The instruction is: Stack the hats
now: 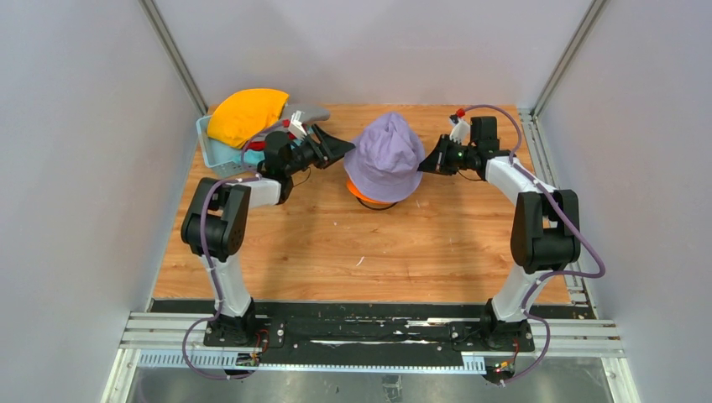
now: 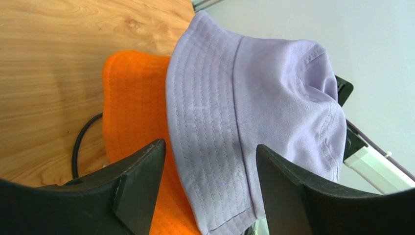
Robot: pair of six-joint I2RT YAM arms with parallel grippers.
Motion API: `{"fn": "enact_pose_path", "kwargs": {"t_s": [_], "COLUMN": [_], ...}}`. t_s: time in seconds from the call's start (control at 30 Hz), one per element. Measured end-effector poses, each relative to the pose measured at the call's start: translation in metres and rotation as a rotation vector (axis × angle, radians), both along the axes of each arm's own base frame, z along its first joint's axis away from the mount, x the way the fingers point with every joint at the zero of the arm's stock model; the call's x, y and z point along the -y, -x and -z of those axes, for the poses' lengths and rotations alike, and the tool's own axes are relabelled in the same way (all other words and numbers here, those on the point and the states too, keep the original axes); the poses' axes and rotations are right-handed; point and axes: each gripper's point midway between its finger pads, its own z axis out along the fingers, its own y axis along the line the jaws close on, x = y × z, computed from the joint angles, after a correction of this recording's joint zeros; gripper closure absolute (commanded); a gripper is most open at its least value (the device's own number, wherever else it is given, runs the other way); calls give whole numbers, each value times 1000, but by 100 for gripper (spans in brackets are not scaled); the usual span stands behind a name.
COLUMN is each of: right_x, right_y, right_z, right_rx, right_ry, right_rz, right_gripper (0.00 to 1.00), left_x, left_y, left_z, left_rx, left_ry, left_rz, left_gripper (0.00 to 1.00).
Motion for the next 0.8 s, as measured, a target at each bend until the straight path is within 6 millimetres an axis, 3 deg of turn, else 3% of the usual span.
{"fn": "enact_pose_path", "kwargs": {"t_s": [0.13,0.27,0.37,0.6,0.8], "right_x": [0,0,0,0,0], "right_y": [0,0,0,0,0], "right_z": [0,0,0,0,3], "right_rx": [0,0,0,0,-8], "right_ry": [0,-1,-1,-1,1], "right_rz": [0,-1,-2,-2,0], "right_gripper": [99,100,99,99,99], "left_x": [2,4,5,5,1], "left_y": [0,0,0,-1,-4], "left_z": [2,6,10,9,32], "left_rx": [-3,-9,-24,-27,-69], "left_ry": [27,63,92,121,38], "left_rz": [9,27,35,40,8], "left_gripper": [42,78,98,100,100]}}
